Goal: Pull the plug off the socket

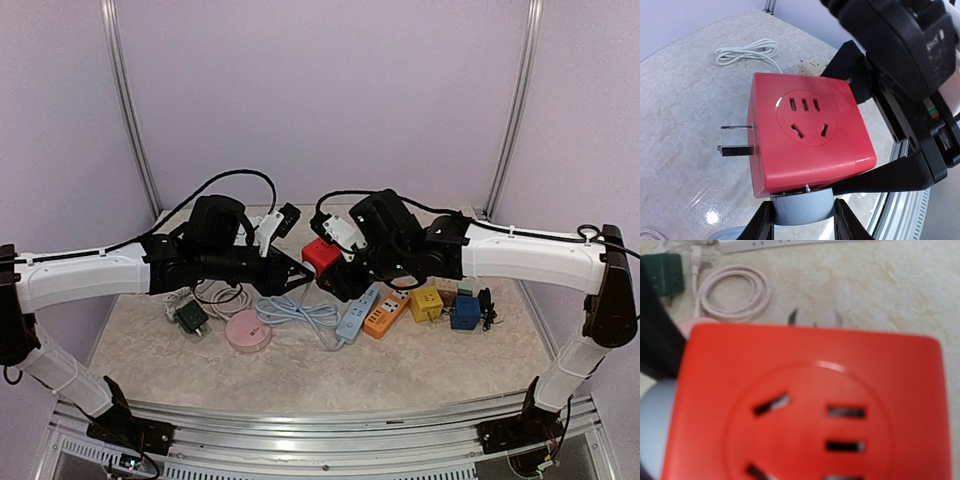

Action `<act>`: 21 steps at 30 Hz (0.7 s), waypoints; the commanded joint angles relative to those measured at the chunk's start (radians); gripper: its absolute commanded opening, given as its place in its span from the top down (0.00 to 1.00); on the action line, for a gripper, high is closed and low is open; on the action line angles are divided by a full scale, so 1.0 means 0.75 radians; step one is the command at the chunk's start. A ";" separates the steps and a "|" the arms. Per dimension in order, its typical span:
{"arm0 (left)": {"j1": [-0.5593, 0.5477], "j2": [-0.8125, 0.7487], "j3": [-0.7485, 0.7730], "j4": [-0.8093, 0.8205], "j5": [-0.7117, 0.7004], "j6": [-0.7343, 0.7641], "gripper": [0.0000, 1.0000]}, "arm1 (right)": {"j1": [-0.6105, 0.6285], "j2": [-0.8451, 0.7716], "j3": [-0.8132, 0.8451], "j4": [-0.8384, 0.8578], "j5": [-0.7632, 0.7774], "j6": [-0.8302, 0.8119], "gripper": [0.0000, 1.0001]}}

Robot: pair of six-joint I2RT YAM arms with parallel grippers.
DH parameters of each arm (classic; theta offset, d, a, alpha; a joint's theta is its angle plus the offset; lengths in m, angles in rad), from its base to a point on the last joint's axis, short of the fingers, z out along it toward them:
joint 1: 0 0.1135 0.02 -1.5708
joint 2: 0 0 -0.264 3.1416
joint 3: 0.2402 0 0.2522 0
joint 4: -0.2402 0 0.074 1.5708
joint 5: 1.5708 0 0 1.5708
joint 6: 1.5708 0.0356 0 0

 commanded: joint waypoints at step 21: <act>0.049 -0.021 -0.026 0.043 0.094 0.000 1.00 | 0.016 -0.072 -0.015 0.116 -0.265 -0.184 1.00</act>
